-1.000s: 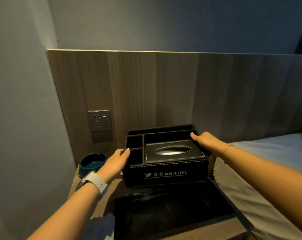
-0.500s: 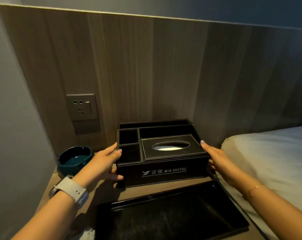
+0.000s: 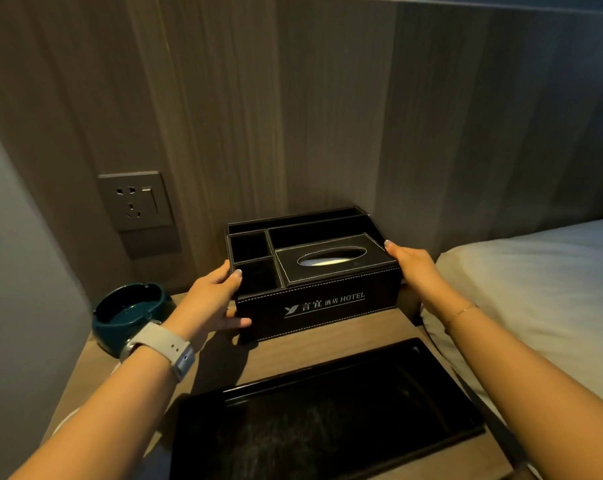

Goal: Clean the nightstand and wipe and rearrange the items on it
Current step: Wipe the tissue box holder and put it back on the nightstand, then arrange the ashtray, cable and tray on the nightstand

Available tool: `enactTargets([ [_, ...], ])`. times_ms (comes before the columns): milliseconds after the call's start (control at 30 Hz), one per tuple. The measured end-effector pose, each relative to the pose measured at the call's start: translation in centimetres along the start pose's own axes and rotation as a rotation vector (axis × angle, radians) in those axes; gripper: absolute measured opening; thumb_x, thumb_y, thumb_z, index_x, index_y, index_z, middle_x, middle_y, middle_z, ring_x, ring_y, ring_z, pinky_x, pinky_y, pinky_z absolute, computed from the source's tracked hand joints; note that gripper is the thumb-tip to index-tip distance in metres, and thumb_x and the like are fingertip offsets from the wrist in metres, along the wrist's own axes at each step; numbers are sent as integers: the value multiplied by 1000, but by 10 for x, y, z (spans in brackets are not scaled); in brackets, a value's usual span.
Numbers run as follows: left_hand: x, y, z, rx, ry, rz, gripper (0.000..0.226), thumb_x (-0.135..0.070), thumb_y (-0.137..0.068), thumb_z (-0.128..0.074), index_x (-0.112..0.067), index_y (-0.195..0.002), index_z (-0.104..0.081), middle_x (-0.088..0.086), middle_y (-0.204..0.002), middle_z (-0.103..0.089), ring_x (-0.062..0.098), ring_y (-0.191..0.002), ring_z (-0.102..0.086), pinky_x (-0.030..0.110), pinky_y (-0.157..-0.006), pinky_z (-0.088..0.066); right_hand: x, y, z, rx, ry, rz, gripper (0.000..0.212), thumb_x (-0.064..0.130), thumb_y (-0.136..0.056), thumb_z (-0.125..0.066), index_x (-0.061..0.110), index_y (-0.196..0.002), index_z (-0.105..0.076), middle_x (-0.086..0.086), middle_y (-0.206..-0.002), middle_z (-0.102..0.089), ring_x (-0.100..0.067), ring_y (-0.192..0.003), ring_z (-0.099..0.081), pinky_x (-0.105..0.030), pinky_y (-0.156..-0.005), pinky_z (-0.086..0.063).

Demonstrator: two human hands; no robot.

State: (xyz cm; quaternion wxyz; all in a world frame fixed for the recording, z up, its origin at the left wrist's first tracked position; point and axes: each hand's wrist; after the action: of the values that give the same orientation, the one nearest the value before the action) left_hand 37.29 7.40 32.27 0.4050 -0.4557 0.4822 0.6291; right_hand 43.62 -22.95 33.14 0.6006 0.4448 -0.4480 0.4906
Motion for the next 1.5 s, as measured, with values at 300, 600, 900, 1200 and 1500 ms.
enactTargets([
  [300, -24, 31, 8, 95, -24, 134, 51, -26, -96, -52, -23, -144, -36, 11, -139, -41, 31, -107, -58, 36, -70, -59, 8, 7, -4, -70, 67, -83, 35, 46, -93, -52, 13, -80, -57, -10, -94, -65, -25, -86, -62, -37, -84, -51],
  [600, 4, 122, 100, -116, -572, -129, 13, -25, -88, -65, -19, -100, -68, 0, -93, -69, 14, -80, -65, 23, -67, -46, 26, 121, -34, 7, 382, 406, 31, 20, -90, -61, 21, -120, -63, 4, -108, -65, -11, -101, -60, -29, -88, -48],
  [900, 67, 133, 140, -291, -1093, -45, 53, -58, -82, -60, -17, -116, -62, 3, -108, -64, 20, -94, -62, 31, -80, -54, 12, 216, -142, 517, 484, 367, 25, 24, -92, -59, 28, -116, -62, 12, -109, -62, -1, -98, -58, -22, -85, -51],
  [1200, 71, 146, 139, -305, -759, -310, 12, -35, -84, -70, -24, -88, -71, -7, -82, -67, 7, -74, -60, 19, -61, -46, 7, 213, -163, 474, 248, 218, 37, 30, -91, -61, 24, -127, -55, 4, -124, -57, -10, -104, -59, -31, -84, -56],
  [1500, 25, 157, 100, -111, -600, -607, 18, -33, -82, -71, -36, -99, -69, -15, -95, -62, -5, -88, -55, 13, -73, -48, 48, 202, -160, 369, -188, 306, 12, 16, -92, -60, 17, -102, -67, -8, -95, -71, -19, -80, -69, -24, -59, -56],
])
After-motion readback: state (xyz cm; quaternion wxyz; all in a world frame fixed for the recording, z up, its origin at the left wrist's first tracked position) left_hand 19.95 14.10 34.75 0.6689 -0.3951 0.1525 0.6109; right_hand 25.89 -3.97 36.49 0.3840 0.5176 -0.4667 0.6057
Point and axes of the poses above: each hand's wrist, its own y-axis away from the middle knuckle, its own z-axis out of the back of the hand, x = y × z
